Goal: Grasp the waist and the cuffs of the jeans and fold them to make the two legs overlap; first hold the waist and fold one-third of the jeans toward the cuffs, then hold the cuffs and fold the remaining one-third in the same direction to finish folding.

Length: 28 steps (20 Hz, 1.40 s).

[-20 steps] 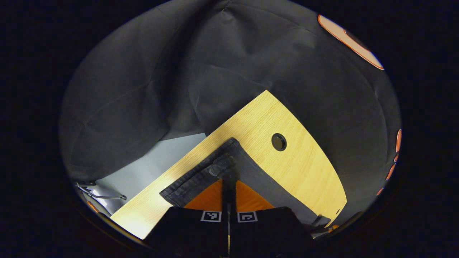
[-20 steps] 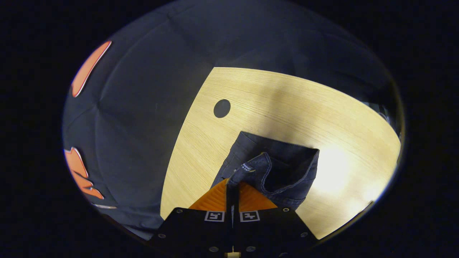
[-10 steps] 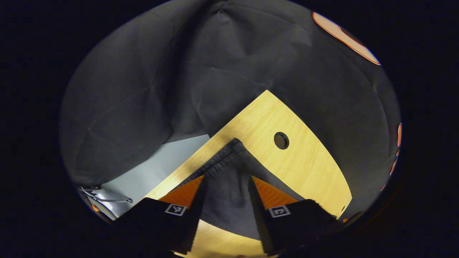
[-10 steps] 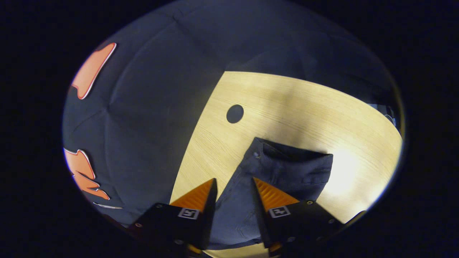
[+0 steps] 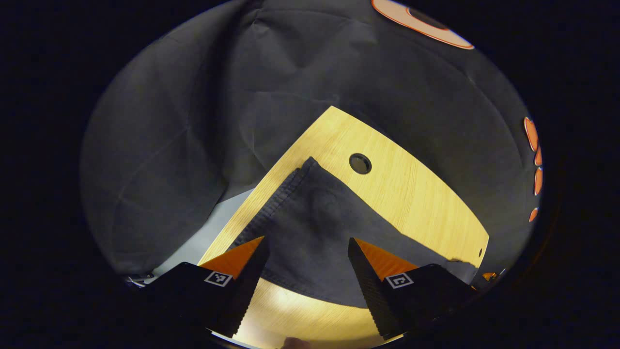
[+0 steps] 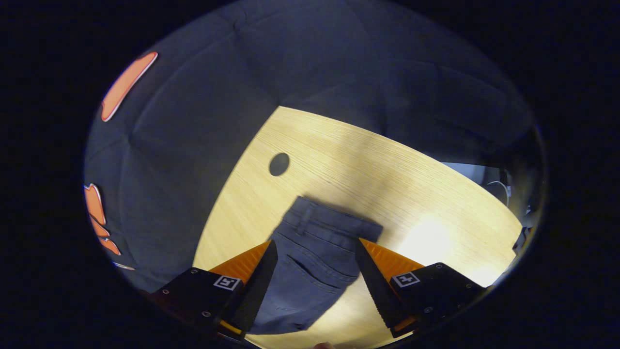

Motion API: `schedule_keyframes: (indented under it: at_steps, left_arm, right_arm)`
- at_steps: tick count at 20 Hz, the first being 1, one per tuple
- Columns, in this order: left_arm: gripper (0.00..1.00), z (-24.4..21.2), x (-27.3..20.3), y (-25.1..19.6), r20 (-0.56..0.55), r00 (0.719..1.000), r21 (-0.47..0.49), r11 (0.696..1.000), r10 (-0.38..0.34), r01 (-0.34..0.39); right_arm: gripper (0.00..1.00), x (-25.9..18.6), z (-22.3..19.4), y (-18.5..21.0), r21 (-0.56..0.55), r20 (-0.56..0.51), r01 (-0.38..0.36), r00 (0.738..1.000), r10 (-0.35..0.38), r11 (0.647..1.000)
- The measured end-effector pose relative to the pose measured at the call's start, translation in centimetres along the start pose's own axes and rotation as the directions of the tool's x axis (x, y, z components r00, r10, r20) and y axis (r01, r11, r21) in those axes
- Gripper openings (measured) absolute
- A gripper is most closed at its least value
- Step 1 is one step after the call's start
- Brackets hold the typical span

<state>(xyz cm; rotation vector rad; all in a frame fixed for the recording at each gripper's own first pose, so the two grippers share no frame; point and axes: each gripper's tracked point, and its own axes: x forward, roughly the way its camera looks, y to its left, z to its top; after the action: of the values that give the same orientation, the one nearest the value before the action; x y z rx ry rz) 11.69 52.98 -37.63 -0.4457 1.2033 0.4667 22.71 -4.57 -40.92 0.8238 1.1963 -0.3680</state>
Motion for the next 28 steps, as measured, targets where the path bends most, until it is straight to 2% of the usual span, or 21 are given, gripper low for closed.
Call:
schedule_keyframes:
  at_steps: [3,6,9,11,12,13,14,15,16,17,18,20,22,23,24,28]
  left_arm:
    - [0.99,-0.7,0.3,0.1,-0.012,1.0,0.041,0.999,0.004,-0.004]
    - [0.99,-1.4,0.4,0.4,-0.02,1.0,0.065,0.998,0.004,-0.003]
    - [0.99,-2.0,0.7,0.7,-0.016,1.0,0.096,0.995,0.013,-0.012]
    - [0.99,-3.3,0.0,0.2,-0.015,1.0,0.113,0.993,0.02,-0.019]
    - [0.99,-4.4,-0.7,0.0,-0.016,1.0,0.117,0.993,0.026,-0.024]
    - [0.99,-5.0,-0.9,0.0,-0.014,0.999,0.112,0.993,0.029,-0.027]
    - [0.99,-5.7,-1.5,-0.1,-0.016,0.999,0.1,0.995,0.03,-0.028]
    - [1.0,-6.1,-1.8,0.0,-0.018,0.999,0.084,0.996,0.03,-0.029]
    - [0.99,-6.4,-2.2,0.7,-0.022,0.999,0.069,0.997,0.026,-0.025]
    - [0.98,-6.8,-2.1,0.9,-0.029,0.999,0.057,0.998,0.027,-0.026]
    - [0.99,-7.4,-1.7,0.9,-0.037,0.999,0.048,0.999,0.027,-0.025]
    - [0.99,-8.5,-1.7,0.8,-0.045,0.999,0.034,0.999,0.025,-0.023]
    - [0.99,-9.4,-2.1,0.6,-0.053,0.998,0.032,0.999,0.02,-0.018]
    - [0.99,-9.8,-2.3,0.6,-0.056,0.998,0.033,0.999,0.021,-0.019]
    - [0.99,-10.1,-2.4,0.7,-0.057,0.998,0.035,0.999,0.022,-0.02]
    - [0.99,-10.6,-2.5,0.5,-0.052,0.999,0.026,1.0,0.012,-0.011]
  right_arm:
    - [0.99,0.7,-1.4,-1.7,-0.033,-0.041,0.069,0.997,-0.071,0.997]
    - [0.99,1.9,-2.7,-2.1,-0.005,-0.087,0.072,0.994,-0.072,0.997]
    - [0.99,3.8,-3.3,-3.4,-0.027,-0.106,0.113,0.988,-0.115,0.993]
    - [0.99,4.3,-4.1,-3.1,-0.026,-0.131,0.11,0.985,-0.112,0.994]
    - [0.98,4.1,-3.7,-3.0,-0.024,-0.109,0.112,0.987,-0.114,0.993]
    - [0.9,4.7,-3.8,-3.0,-0.032,-0.116,0.106,0.987,-0.109,0.994]
    - [0.93,4.6,-3.6,-3.3,-0.04,-0.11,0.112,0.987,-0.116,0.993]
    - [0.9,4.6,-3.7,-3.4,-0.04,-0.116,0.118,0.986,-0.122,0.992]
    - [0.77,4.8,-3.8,-3.4,-0.037,-0.122,0.119,0.985,-0.123,0.992]
    - [0.77,4.6,-3.9,-3.6,-0.031,-0.13,0.118,0.984,-0.121,0.993]
    - [0.61,4.8,-4.0,-3.4,-0.009,-0.141,0.103,0.985,-0.103,0.995]
    - [0.42,5.1,-4.3,-3.3,-0.008,-0.138,0.077,0.987,-0.077,0.997]
    - [0.42,5.0,-4.2,-3.2,-0.03,-0.132,0.051,0.99,-0.055,0.998]
    - [0.42,5.1,-3.7,-3.4,0.023,-0.118,0.062,0.991,-0.059,0.998]
    - [0.21,4.4,-4.4,-2.9,0.026,-0.124,0.052,0.991,-0.048,0.998]
    - [0.21,4.8,-4.2,-2.8,-0.004,-0.099,0.038,0.994,-0.038,0.999]
